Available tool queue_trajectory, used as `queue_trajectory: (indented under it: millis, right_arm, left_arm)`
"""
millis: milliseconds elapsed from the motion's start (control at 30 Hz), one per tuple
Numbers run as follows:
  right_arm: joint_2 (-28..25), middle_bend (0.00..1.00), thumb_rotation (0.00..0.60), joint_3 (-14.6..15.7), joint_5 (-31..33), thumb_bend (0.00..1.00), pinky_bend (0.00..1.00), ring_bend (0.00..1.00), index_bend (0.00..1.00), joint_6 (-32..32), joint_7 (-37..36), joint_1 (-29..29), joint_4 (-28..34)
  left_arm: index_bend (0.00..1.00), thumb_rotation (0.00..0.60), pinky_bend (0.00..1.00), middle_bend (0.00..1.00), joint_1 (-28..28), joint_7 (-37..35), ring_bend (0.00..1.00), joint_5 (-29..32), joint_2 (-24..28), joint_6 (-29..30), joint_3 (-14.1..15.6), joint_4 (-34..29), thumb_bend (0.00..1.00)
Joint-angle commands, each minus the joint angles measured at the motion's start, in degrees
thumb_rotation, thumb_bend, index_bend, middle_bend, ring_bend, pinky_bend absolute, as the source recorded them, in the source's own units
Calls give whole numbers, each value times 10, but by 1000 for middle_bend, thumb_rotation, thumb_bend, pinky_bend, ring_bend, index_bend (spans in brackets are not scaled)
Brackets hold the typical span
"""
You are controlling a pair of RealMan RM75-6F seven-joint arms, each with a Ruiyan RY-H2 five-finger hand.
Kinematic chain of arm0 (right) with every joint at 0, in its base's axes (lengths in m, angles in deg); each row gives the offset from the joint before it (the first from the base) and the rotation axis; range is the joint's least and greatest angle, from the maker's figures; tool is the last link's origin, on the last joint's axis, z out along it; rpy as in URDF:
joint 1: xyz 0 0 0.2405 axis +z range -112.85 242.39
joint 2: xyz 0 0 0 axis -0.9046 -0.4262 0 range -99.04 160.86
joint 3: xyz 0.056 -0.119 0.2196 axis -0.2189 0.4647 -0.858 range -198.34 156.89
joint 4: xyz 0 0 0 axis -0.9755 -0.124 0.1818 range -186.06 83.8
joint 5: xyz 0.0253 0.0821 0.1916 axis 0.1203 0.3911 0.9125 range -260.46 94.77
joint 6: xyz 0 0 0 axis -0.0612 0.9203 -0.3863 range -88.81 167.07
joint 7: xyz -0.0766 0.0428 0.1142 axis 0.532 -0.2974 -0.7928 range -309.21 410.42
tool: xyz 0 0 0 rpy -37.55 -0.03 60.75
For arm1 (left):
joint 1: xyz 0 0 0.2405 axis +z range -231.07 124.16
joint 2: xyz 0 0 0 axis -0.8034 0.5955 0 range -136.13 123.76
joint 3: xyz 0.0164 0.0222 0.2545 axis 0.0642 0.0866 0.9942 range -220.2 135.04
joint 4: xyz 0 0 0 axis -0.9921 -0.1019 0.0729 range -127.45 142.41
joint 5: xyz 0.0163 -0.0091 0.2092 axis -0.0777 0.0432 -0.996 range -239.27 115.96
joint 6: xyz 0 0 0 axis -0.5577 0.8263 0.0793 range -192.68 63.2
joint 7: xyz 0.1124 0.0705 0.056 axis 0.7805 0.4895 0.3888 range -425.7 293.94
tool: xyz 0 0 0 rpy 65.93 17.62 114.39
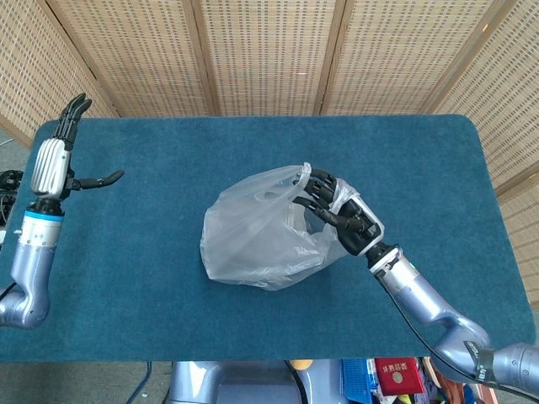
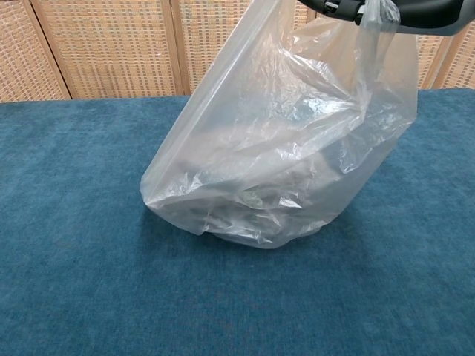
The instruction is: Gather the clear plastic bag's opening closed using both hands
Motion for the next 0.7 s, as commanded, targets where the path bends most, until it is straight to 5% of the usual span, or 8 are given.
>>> queue_trajectory:
  millis: [33,700]
  right_arm:
    - [16,325,600,-8,3,133,185,130,253,16,40,-8,-6]
    - [68,277,600,-68,52,132,185,108,216,-1,77,-19,-5]
  left_arm:
    - [0,600,92,0,17,16,0,6,8,3,10,-4,126]
    - [0,600,34,0,156,131,0,69,50,27,71,-74,135]
